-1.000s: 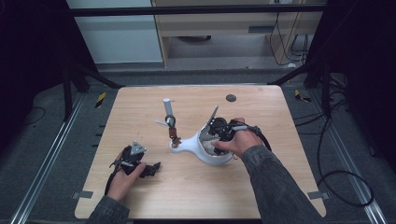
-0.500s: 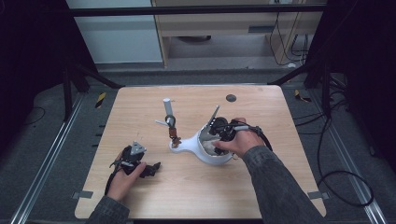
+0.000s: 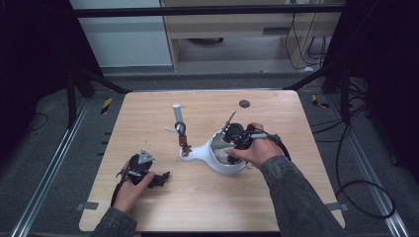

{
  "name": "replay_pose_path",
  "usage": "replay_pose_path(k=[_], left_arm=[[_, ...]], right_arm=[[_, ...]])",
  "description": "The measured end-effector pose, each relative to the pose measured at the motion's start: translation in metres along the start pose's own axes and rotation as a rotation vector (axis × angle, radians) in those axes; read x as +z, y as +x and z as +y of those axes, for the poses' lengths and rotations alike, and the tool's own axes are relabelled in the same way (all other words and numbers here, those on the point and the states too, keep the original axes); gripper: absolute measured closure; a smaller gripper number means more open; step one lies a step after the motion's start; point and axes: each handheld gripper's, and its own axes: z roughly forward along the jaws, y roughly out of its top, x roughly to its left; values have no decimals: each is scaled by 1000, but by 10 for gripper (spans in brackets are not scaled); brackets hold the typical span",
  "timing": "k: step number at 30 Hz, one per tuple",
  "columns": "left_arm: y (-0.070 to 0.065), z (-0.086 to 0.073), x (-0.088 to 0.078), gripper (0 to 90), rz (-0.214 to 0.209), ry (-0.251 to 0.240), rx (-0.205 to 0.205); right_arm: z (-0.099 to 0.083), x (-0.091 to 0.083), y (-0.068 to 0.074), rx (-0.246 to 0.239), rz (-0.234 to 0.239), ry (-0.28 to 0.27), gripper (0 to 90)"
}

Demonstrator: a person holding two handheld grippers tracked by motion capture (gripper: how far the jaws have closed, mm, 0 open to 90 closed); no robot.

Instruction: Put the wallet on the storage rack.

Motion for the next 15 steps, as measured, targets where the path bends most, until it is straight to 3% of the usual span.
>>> replay_pose_path(k=[15], left_arm=[[0, 0, 0, 0, 0, 0, 0]], right_arm=[[-10, -17, 0, 24, -16, -63, 88]])
